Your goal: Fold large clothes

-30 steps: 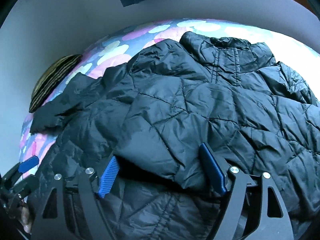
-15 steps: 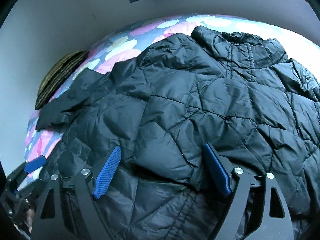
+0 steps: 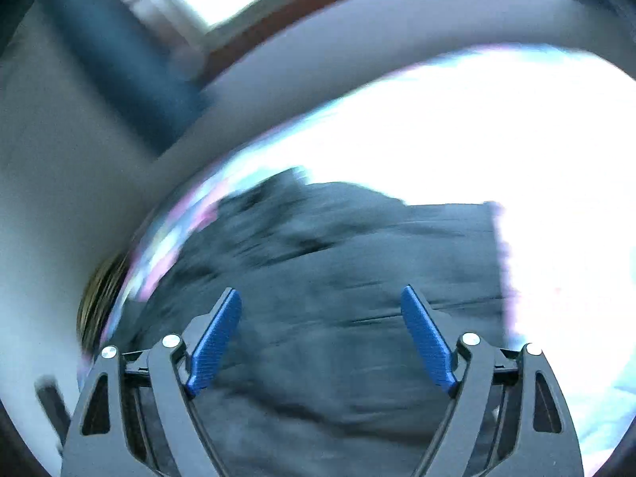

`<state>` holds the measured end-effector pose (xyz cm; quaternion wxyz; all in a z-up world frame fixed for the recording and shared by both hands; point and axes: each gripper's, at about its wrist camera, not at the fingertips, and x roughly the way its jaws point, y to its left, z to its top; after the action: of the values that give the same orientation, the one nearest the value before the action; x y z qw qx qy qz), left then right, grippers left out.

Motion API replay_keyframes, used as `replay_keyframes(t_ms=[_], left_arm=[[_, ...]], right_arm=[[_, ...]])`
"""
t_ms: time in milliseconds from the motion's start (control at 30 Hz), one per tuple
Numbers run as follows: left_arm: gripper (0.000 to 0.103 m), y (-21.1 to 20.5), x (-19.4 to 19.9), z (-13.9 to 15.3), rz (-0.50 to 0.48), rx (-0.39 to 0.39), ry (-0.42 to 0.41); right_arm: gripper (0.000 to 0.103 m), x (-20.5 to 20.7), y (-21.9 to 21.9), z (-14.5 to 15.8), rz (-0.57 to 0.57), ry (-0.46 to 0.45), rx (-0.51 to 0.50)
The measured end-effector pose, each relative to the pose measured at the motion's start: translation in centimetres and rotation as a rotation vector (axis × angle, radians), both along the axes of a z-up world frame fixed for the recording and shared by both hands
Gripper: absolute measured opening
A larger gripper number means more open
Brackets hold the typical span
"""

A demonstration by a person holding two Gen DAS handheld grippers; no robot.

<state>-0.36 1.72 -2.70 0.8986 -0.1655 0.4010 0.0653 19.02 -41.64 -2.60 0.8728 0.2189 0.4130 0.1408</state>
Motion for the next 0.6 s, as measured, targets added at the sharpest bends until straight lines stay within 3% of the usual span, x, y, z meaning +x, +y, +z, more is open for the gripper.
replay_keyframes(t_ms=[67, 200, 267, 333, 433, 600], left_arm=[[0.101, -0.2, 0.1, -0.1, -0.002, 0.003, 0.003], [0.101, -0.5, 0.2, -0.4, -0.008, 0.015, 0.015], [0.101, -0.6, 0.3, -0.5, -0.010, 0.020, 0.017], [0.101, -0.7, 0.3, -0.5, -0.011, 0.024, 0.018], [0.101, -0.6, 0.4, -0.7, -0.009, 0.024, 0.024], [0.101, -0.5, 0.4, -0.9, -0.009, 0.023, 0.027]], right_arm=[[0.064, 1.1, -4.0, -2.4, -0.090, 0.080, 0.024], [0.061, 2.3, -6.1, -5.9, -0.087, 0.153, 0.111], [0.039, 2.8, -5.9, -7.5, -0.060, 0.188, 0.137], [0.036, 2.9, -6.0, -8.1, -0.065, 0.193, 0.151], [0.035, 2.7, -6.0, -7.6, -0.049, 0.186, 0.149], [0.048, 1.2, -5.7, -6.6, -0.014, 0.174, 0.145]])
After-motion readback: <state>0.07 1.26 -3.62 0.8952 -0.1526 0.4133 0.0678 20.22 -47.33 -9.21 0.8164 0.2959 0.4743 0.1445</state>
